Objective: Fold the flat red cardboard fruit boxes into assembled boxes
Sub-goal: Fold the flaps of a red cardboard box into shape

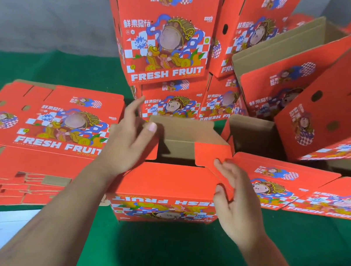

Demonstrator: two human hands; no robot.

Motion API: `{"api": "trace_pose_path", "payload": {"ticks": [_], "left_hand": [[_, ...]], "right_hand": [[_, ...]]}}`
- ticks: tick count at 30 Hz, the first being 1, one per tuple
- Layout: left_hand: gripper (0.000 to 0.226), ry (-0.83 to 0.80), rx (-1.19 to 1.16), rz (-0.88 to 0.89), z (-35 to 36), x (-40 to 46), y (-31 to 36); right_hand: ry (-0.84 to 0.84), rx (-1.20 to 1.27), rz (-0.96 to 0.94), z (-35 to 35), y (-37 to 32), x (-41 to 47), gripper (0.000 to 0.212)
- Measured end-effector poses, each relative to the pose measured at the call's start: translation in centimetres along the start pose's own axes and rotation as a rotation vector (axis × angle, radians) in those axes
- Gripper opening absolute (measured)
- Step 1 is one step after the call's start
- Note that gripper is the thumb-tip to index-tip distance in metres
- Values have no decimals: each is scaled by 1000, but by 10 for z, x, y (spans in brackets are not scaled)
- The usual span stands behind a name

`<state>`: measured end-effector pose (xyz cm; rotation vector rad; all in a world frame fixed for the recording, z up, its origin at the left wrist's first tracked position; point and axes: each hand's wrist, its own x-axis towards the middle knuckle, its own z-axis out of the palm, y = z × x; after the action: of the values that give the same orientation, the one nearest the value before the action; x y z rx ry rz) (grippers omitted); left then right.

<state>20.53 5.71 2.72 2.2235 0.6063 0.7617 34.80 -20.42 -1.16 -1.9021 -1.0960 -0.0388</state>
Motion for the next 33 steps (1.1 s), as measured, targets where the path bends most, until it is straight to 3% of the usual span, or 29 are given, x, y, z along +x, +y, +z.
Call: {"api": "trace_pose_path", "payload": {"ticks": [3, 5, 9, 11, 15, 19, 21, 23, 25, 26, 28, 30, 32, 33], "left_hand": [[54, -13, -205, -55, -4, -10, -5], [63, -85, -184, -89, -5, -12, -9], [49, -144, -139, -13, -6, -12, -5], [37, -179, 106, 26, -3, -14, -3], [100, -350, 436, -50, 2, -20, -1], [127, -299, 771, -375, 19, -25, 12], [127, -326, 539, -400, 17, -27, 5], [105, -228, 74, -423, 8, -26, -2], [80, -5, -312, -614, 5, -23, -15], [70, 24, -435, -749, 4, -23, -22], [52, -42, -608, -967, 7, -29, -31], [35, -64, -652, -1043, 6, -30, -31], [21, -60, -654, -952, -2, -31, -27], [28, -55, -682, -886, -7, -29, -22]], "right_hand": [[14, -26, 126, -9, -7, 18, 32], [58, 20, 169, -9, -11, 36, 45], [36, -124, 134, 7, -25, 58, 67], [-52, -270, 148, 12, -24, 55, 72], [-316, -367, 164, 10, -10, 46, 98], [-325, -649, 123, 20, -8, 41, 95], [-325, -653, 113, 23, -10, 38, 93], [-298, -523, 186, 21, -11, 37, 90], [-224, -351, 317, 19, -10, 38, 81], [-196, -284, 380, 18, -10, 40, 74], [-216, -168, 504, 15, -15, 44, 62], [-239, -86, 544, 10, -21, 47, 53], [-178, -53, 488, 2, -27, 50, 45], [-153, -35, 453, -2, -30, 51, 44]]}}
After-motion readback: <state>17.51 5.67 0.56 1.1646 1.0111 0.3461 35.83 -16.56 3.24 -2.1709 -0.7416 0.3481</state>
